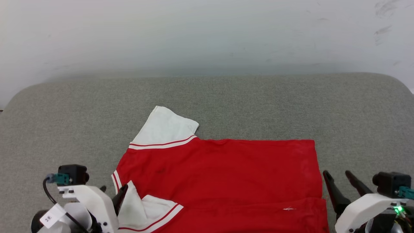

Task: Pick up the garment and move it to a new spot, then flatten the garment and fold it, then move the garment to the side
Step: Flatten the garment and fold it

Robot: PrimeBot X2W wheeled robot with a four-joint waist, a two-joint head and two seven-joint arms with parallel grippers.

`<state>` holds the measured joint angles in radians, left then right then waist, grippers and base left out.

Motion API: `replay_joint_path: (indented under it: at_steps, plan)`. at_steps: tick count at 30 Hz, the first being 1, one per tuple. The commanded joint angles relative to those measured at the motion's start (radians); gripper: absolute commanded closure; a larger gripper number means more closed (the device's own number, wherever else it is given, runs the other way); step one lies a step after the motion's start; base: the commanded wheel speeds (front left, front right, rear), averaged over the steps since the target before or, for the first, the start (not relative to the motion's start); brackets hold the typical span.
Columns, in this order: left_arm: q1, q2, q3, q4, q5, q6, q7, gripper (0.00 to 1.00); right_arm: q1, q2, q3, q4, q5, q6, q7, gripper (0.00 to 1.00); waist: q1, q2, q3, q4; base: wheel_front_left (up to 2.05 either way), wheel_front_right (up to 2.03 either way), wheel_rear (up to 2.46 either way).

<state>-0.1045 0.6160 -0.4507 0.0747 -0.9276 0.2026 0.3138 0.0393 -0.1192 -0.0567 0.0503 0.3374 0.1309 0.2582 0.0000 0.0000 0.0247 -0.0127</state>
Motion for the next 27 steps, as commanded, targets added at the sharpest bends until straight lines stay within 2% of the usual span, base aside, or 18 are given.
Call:
replay_joint_path:
  at_steps: [1, 7, 16, 22, 27]
  plan:
    - [-0.025, 0.0, 0.0, -0.001, 0.017, 0.005, -0.013, 0.0, -0.019, 0.009, -0.008, -0.016, -0.016, 0.0, -0.026, 0.0, 0.0, 0.0, 0.002, -0.002, 0.0, 0.0, 0.0]
    - [-0.137, -0.014, -0.005, 0.024, 0.099, 0.009, -0.076, 0.0, -0.054, 0.038, -0.043, -0.085, -0.078, 0.0, -0.127, 0.0, 0.0, 0.0, 0.043, -0.024, 0.0, 0.0, 0.0]
    - [-0.358, -0.05, -0.01, 0.132, 0.183, -0.003, -0.135, 0.0, -0.149, 0.056, -0.026, -0.146, -0.09, 0.0, -0.167, 0.0, 0.0, 0.0, 0.193, -0.085, 0.0, 0.0, 0.0]
    - [-0.518, -0.05, -0.032, 0.259, 0.186, -0.053, -0.053, 0.0, -0.229, 0.048, 0.037, -0.159, -0.098, 0.0, -0.188, 0.0, 0.0, 0.0, 0.289, -0.143, 0.0, 0.0, 0.0]
    - [-0.639, -0.051, -0.053, 0.372, 0.16, -0.114, 0.068, 0.0, -0.274, 0.038, 0.08, -0.152, -0.09, -0.001, -0.201, 0.0, 0.0, 0.0, 0.347, -0.176, 0.0, 0.0, 0.0]
